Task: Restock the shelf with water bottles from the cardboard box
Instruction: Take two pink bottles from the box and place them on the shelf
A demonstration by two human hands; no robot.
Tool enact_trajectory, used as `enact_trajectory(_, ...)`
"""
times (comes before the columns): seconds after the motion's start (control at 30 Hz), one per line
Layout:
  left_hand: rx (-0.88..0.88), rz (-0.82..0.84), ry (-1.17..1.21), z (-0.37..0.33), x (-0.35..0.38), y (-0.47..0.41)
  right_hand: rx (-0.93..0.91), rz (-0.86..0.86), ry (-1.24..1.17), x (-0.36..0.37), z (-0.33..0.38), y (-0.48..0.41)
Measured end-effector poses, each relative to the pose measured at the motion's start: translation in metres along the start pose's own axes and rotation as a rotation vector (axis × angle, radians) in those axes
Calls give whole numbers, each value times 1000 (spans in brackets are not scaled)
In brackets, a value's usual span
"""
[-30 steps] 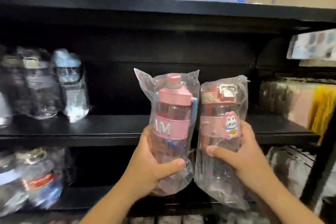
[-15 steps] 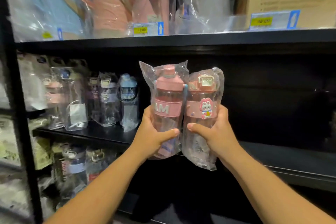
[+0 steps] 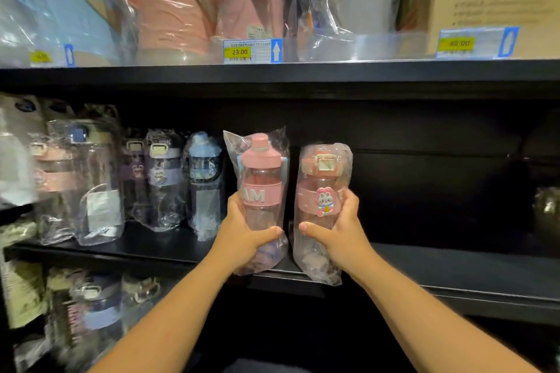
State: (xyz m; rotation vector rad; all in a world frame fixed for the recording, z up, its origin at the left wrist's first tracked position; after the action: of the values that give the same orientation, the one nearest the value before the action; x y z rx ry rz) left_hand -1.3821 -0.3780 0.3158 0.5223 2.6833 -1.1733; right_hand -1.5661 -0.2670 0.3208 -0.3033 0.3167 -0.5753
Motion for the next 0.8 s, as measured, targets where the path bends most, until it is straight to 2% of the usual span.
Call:
enact_trajectory(0.37, -103, 12, 24, 54, -1, -39, 41, -52, 104, 25, -23, -52)
enact_trajectory(0.67, -185, 13, -55, 75, 5, -56, 75, -52, 119, 43, -27, -80)
enact_trajectory(0.8, -216, 45, -39, 83, 7, -64, 177, -37, 284, 47, -34, -89)
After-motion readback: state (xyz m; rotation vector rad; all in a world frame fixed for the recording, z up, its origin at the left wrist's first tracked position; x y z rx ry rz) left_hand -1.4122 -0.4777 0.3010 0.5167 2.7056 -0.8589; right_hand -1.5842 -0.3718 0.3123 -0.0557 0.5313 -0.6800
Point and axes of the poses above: each hand's wrist, its own y-axis away from the middle knuckle, its own x-axis out of the palm, z = x × y, the point moved 7 cm from there along -y, towards the middle knuckle, and after that the axes turned 12 degrees about x, right-handed, at the moved point
